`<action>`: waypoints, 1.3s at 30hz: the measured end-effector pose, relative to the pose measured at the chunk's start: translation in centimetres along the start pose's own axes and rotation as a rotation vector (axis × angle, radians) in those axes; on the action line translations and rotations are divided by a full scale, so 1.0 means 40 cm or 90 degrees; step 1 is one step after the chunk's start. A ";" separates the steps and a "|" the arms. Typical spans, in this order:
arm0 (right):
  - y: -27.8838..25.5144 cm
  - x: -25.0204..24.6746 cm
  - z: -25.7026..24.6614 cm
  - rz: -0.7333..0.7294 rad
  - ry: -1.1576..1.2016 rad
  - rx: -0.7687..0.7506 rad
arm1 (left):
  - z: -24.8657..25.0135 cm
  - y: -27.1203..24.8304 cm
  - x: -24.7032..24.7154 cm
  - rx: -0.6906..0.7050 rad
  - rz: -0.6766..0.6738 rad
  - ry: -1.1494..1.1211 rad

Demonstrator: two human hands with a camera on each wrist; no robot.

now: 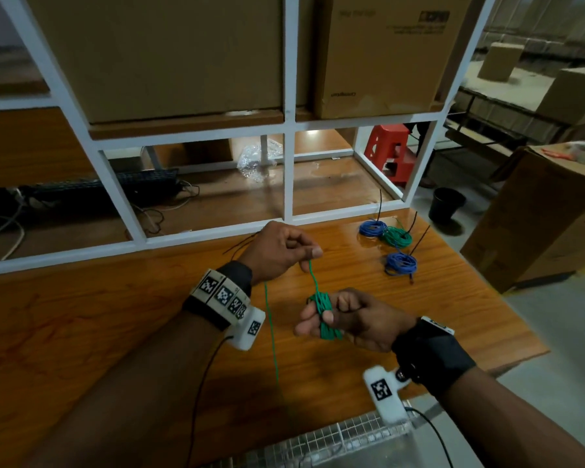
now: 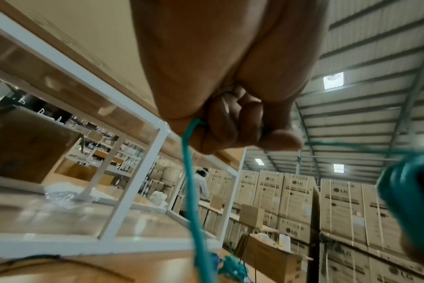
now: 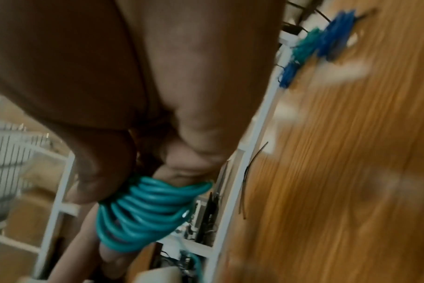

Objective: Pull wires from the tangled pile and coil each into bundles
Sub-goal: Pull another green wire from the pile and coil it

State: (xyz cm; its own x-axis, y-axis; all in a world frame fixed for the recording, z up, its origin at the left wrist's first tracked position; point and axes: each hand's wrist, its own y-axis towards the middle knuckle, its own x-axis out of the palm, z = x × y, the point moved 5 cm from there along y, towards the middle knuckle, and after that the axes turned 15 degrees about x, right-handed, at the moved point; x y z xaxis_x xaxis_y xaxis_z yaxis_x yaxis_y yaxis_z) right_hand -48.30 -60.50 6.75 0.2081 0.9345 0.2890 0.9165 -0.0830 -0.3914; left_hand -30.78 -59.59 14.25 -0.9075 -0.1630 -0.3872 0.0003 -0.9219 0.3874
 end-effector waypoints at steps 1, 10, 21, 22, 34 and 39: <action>-0.001 0.005 -0.013 -0.018 0.047 -0.019 | -0.010 0.003 0.000 -0.011 0.008 -0.015; 0.021 0.003 -0.114 -0.013 0.407 -0.222 | -0.086 -0.043 0.102 -0.193 0.154 -0.197; 0.025 -0.142 -0.070 0.381 0.088 -0.201 | -0.082 -0.150 0.140 -0.180 0.001 -0.010; 0.035 -0.136 -0.059 0.388 -0.021 -0.163 | -0.070 -0.143 0.128 -0.151 -0.034 0.043; 0.028 -0.048 -0.050 0.116 -0.473 0.064 | -0.001 -0.059 -0.010 -0.124 -0.174 0.034; 0.001 0.003 -0.066 -0.085 -0.056 -0.046 | -0.006 -0.043 -0.001 -0.022 0.002 -0.019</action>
State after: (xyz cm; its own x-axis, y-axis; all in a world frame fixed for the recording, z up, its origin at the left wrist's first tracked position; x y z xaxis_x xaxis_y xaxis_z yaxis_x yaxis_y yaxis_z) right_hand -47.33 -61.30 9.08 0.0550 0.9654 0.2550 0.9570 0.0219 -0.2894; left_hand -30.66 -58.08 13.40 -0.9196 -0.1552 -0.3609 0.0165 -0.9331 0.3592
